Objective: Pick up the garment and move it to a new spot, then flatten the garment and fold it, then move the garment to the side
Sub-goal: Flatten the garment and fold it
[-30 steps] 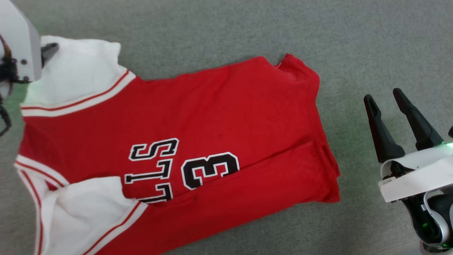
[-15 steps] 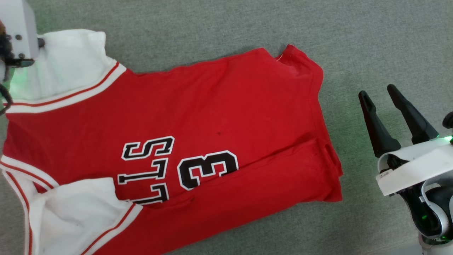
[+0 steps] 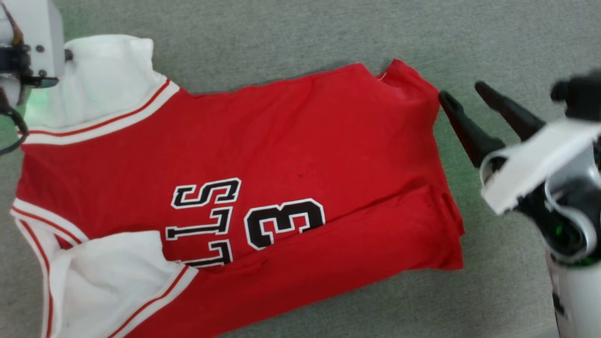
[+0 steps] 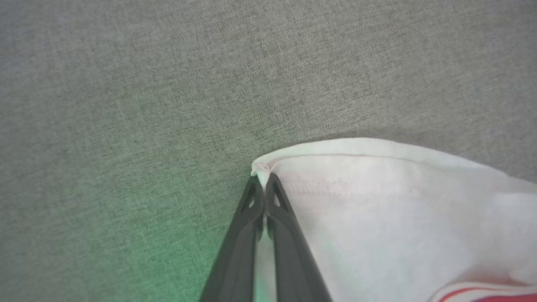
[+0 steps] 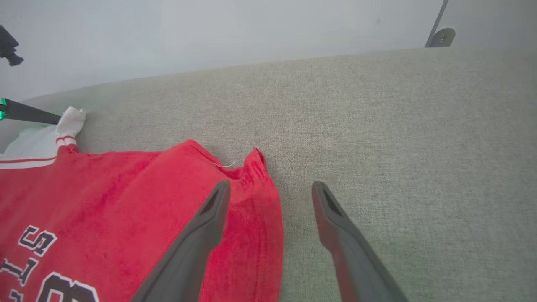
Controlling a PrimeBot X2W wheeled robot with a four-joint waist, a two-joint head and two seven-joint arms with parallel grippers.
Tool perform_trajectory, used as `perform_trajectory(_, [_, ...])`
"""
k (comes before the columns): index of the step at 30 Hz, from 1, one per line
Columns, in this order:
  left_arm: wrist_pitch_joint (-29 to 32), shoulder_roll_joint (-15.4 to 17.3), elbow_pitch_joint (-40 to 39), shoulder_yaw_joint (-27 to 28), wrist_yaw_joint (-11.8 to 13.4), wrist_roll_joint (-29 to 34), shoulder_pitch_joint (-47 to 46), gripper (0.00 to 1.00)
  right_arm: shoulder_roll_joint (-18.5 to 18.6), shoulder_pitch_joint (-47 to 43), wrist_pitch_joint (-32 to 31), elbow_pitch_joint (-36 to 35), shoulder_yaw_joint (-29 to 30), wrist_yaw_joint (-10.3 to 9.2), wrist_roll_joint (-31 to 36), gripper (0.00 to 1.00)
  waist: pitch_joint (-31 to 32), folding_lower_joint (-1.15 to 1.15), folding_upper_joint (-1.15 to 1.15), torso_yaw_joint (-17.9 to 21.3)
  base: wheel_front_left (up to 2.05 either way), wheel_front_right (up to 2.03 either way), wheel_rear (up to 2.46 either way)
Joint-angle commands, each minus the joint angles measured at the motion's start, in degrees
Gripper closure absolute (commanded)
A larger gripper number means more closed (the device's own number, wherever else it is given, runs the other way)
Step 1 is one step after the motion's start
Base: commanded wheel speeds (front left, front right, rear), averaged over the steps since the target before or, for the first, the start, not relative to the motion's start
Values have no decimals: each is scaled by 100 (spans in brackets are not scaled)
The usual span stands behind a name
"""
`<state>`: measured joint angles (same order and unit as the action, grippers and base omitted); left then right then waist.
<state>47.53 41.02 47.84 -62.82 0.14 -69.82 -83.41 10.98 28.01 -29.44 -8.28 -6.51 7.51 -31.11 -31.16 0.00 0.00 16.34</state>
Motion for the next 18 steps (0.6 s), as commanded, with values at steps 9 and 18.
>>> perform_trajectory(9, [-115,-416,180,-105,-140,47,97,100,-365,1530,-1627,1593,89,-3,334,0,-127,0,0,-273,0,0,0])
perform_trajectory(18, [-297,-628,464,-59,-269,24,-13,100,-586,2542,-2585,3382,-179,-3,378,82,-219,0,0,-427,0,0,0])
